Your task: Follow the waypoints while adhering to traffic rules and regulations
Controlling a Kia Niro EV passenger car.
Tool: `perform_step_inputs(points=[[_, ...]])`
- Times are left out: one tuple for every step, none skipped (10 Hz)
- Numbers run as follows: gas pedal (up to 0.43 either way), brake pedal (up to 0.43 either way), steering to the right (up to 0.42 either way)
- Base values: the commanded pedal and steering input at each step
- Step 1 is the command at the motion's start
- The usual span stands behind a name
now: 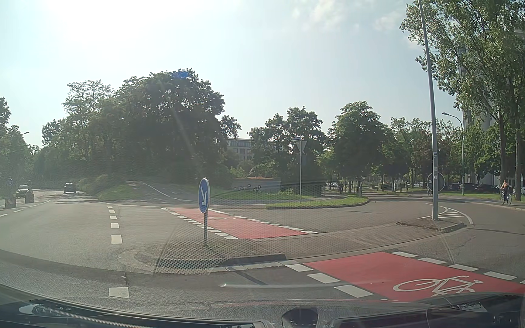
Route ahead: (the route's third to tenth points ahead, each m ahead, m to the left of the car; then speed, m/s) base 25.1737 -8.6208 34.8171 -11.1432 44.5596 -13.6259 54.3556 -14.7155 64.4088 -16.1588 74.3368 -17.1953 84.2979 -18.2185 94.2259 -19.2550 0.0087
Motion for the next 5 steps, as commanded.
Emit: perform_step_inputs(points=[[0.0,0.207,0.421],[0.0,0.207,0.421],[0.0,0.207,0.421],[0.0,0.207,0.421],[0.0,0.207,0.421]])
